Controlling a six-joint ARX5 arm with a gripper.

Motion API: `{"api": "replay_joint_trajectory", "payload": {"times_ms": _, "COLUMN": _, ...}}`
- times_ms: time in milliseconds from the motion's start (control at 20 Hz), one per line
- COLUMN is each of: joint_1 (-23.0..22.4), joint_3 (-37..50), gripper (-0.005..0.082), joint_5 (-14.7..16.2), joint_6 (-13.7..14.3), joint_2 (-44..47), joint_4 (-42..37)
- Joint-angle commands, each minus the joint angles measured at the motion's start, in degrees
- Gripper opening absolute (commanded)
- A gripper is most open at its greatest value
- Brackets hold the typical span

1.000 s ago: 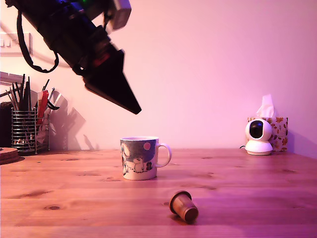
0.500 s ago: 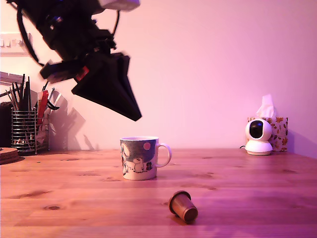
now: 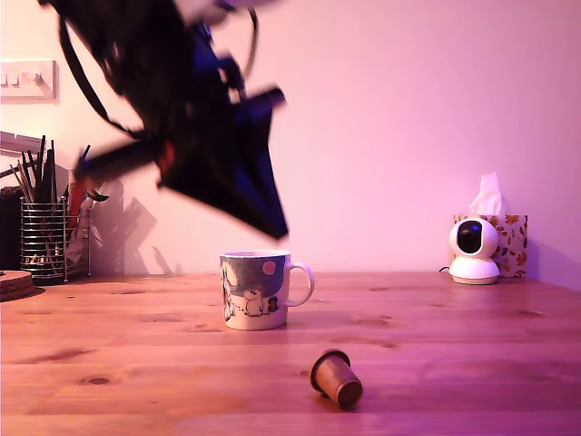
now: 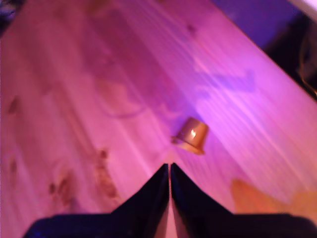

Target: Pick up the coffee capsules on the table and drop them inside the coffee cup

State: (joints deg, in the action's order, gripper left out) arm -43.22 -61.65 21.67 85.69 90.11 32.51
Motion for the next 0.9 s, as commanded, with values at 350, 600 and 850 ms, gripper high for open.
{"api": "replay_joint_trajectory", "payload": {"times_ms": 350, "joint_1": -4.4, "joint_3": 0.4, "gripper": -0.0024, "joint_5": -2.6, "joint_6": 1.8, "joint_2": 4.1, "joint_4": -2.5}}
{"api": "replay_joint_trajectory", "payload": {"times_ms": 600, "joint_1": -5.7, "joint_3": 0.4, "gripper": -0.0011, "joint_5": -4.9, "joint_6": 3.3, "joint_2": 4.1, "joint_4": -2.5}}
{"api": "replay_joint_trajectory", "payload": {"times_ms": 850, "joint_1": -6.8, "joint_3": 0.4, "gripper": 0.0469, "joint_5": -3.7, "joint_6": 3.3, "joint_2": 4.1, "joint_4": -7.3}}
